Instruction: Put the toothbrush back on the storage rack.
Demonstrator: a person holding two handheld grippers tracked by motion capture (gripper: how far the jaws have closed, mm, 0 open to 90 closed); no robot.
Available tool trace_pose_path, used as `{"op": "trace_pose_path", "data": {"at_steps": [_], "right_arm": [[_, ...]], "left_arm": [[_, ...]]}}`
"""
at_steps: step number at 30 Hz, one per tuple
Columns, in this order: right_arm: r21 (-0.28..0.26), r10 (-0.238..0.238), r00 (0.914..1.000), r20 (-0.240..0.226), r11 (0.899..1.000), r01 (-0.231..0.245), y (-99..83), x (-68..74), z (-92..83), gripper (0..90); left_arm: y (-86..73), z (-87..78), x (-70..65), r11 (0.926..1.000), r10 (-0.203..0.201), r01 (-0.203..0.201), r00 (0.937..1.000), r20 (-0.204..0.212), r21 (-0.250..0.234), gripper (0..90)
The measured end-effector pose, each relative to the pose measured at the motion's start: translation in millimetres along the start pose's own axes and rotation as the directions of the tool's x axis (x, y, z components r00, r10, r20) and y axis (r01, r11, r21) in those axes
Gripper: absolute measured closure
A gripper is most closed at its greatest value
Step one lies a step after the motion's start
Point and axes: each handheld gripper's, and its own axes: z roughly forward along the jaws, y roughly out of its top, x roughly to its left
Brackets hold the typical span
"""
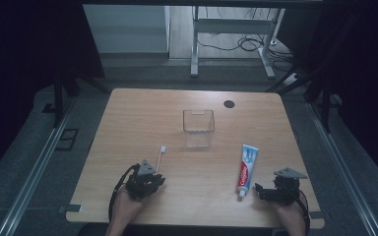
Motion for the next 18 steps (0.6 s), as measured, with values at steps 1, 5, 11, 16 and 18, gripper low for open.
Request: {"op": "trace_pose_path", "data": {"at_steps": [1,5,11,16,18], "right_arm": [[0.000,-0.001,1.0000,0.000,1.000,0.001,0.1,-0.1,0.1,0.6],[0.000,-0.001,1.0000,-0.001,1.000,0.001,0.2,0.0,0.2,0.5],[0.000,-0.002,1.0000,-0.002,1.000,0.002,0.3,0.1,0.4,0.5],[0.000,-0.003,1.0000,-0.003,1.000,0.003,0.3,0.1,0.4,0.5],[0.001,-0.003,1.0000,-0.002,1.000,0.003,0.3,0.0,0.4,0.5]], "left_arm": [[-0.7,2.1,-0.6,0.9998,0.009,-0.009,0.9999,-0.011,0.020,78.2],[-2.2,2.2,0.9,0.9995,0.007,-0.006,0.9997,-0.022,0.031,78.4],[-7.3,-3.9,9.0,0.9993,-0.020,0.022,0.9991,-0.037,0.030,78.2],[-10.8,-8.3,17.1,0.9992,-0.027,0.029,0.9978,-0.060,0.029,77.8],[-11.8,-10.6,20.3,0.9991,-0.032,0.034,0.9975,-0.063,0.024,77.7]]}}
